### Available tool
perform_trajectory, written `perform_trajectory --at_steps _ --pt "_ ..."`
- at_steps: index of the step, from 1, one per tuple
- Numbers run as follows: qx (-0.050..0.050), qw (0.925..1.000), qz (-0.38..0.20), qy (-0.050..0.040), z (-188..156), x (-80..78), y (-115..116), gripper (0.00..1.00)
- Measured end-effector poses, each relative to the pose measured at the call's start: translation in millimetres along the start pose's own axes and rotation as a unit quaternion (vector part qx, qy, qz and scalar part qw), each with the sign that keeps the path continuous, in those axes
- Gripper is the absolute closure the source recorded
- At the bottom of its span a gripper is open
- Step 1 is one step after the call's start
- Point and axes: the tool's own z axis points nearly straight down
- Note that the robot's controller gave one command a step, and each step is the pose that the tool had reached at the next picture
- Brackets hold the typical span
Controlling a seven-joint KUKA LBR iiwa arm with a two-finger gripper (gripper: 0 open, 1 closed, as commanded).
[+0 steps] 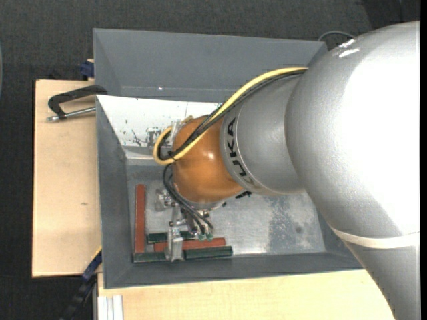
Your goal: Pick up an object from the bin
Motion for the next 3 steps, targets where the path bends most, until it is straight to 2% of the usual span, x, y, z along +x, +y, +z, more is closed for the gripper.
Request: perform_trajectory --at_steps 1,2,3 --pt "0.0 1.0 -0.006 0.0009 -11.6 -2.4 -17.0 0.0" --pt "0.001 0.999 -0.044 0.0018 -13.4 -0.1 -15.2 0.0" --pt "0.0 0.9992 -0.041 0.0037 -5.7 8.8 -21.8 1.0"
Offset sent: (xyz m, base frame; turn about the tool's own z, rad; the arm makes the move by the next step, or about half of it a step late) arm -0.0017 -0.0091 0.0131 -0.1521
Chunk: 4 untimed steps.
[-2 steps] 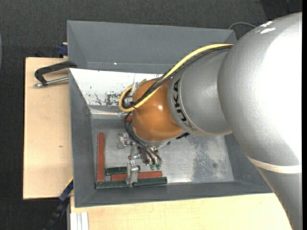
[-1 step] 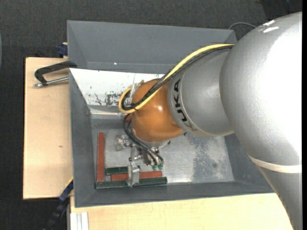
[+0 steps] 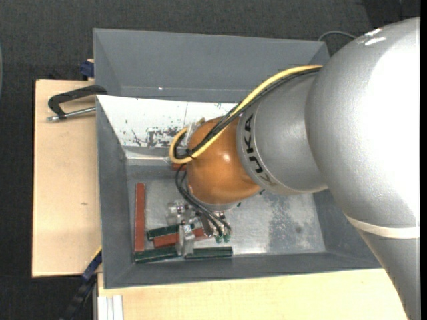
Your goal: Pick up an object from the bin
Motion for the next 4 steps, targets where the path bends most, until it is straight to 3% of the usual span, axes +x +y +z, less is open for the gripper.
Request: perform_trajectory --at_steps 1,2,3,4 --pt "0.0 1.0 0.0 0.0 0.0 0.0 0.0 1.0" --pt "0.0 1.0 0.005 -0.0025 -118.6 -37.1 -27.8 1.0" --pt "0.0 1.0 0.005 -0.0025 -118.6 -37.1 -27.8 1.0" --pt "0.0 1.0 -0.004 0.0006 -164.1 -34.2 -45.4 1.0"
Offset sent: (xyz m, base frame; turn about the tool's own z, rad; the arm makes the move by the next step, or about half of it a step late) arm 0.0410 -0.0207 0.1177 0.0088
